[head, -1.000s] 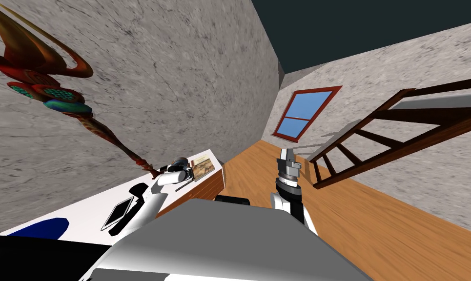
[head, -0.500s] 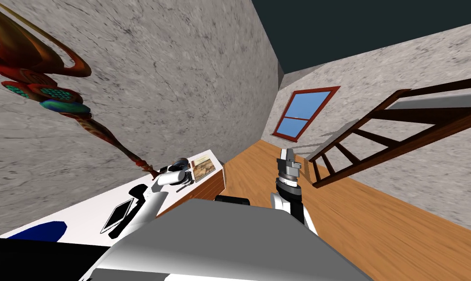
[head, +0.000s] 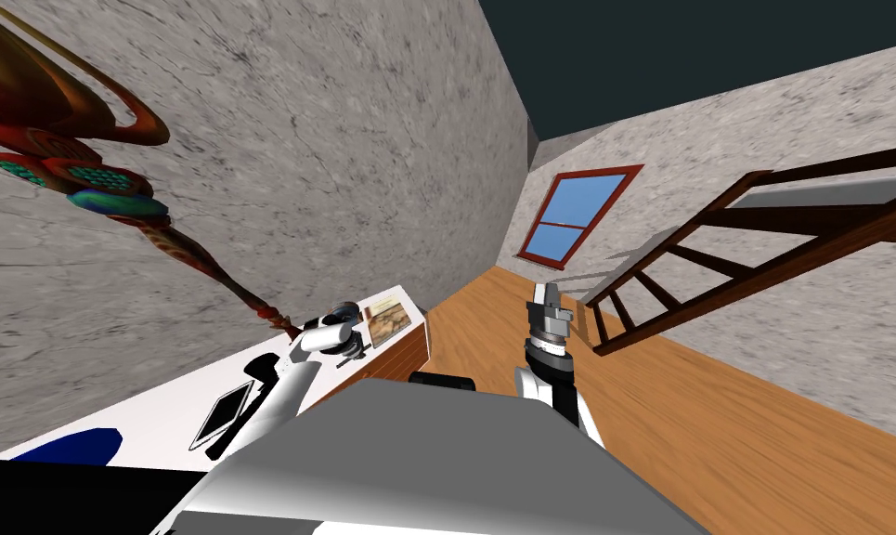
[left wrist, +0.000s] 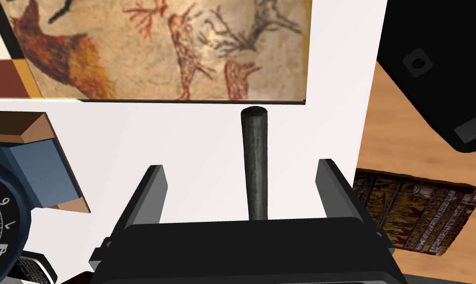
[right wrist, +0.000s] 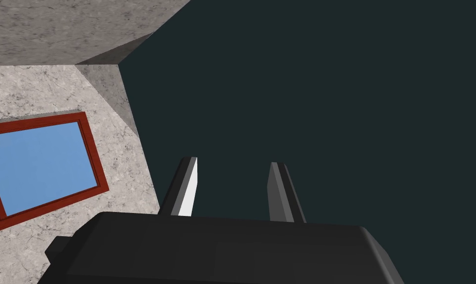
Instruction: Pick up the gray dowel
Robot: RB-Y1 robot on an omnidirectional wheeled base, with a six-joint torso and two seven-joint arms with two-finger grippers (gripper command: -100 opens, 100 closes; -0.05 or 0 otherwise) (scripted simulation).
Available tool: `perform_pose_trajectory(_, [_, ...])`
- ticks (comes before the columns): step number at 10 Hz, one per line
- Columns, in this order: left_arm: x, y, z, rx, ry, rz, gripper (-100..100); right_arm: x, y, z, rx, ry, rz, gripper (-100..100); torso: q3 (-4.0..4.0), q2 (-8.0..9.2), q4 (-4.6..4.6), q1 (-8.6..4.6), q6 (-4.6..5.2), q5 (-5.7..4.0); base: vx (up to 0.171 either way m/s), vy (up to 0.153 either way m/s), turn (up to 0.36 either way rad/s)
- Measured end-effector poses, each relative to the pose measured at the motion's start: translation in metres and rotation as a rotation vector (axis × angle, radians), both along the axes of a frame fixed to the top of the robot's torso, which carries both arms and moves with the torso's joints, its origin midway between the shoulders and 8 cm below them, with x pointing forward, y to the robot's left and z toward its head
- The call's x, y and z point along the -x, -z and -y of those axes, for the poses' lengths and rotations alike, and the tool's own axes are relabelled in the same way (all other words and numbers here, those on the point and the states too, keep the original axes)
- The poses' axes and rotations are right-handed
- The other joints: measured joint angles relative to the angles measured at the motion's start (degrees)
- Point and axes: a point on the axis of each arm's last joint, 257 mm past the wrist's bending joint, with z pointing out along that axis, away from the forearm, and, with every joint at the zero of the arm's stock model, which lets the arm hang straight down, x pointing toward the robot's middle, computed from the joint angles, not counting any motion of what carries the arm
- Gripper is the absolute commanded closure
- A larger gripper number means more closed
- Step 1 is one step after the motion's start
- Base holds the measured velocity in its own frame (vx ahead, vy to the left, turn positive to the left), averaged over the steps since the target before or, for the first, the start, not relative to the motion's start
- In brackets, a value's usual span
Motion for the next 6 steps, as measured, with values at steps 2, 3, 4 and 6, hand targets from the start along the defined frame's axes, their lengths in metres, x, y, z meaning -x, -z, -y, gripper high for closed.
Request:
perform_pose_trajectory(2, [0.014,0.007,-0.003,0.026,-0.027,-0.062,-100,0.0,0.0,0.0,0.0,0.0,0.0,0,-0.01,-0.01,0.0,0.01,0.0,0.0,0.002,0.03,-0.016])
perform_pose_trajectory(3, [0.02,0.008,-0.003,0.035,-0.037,-0.085,-100,0.0,0.0,0.0,0.0,0.0,0.0,0,0.0,-0.01,0.0,-0.02,0.0,0.0,0.002,0.019,-0.01])
perform_pose_trajectory(4, [0.024,0.009,-0.002,0.042,-0.044,-0.103,-100,0.0,0.0,0.0,0.0,0.0,0.0,0,-0.01,-0.01,0.0,-0.05,0.0,-0.01,0.0,0.0,0.0])
perform_pose_trajectory(6, [0.025,0.009,-0.002,0.043,-0.046,-0.106,-100,0.0,0.0,0.0,0.0,0.0,0.0,0,0.0,0.0,0.0,-0.13,0.0,-0.03,0.0,0.0,0.0])
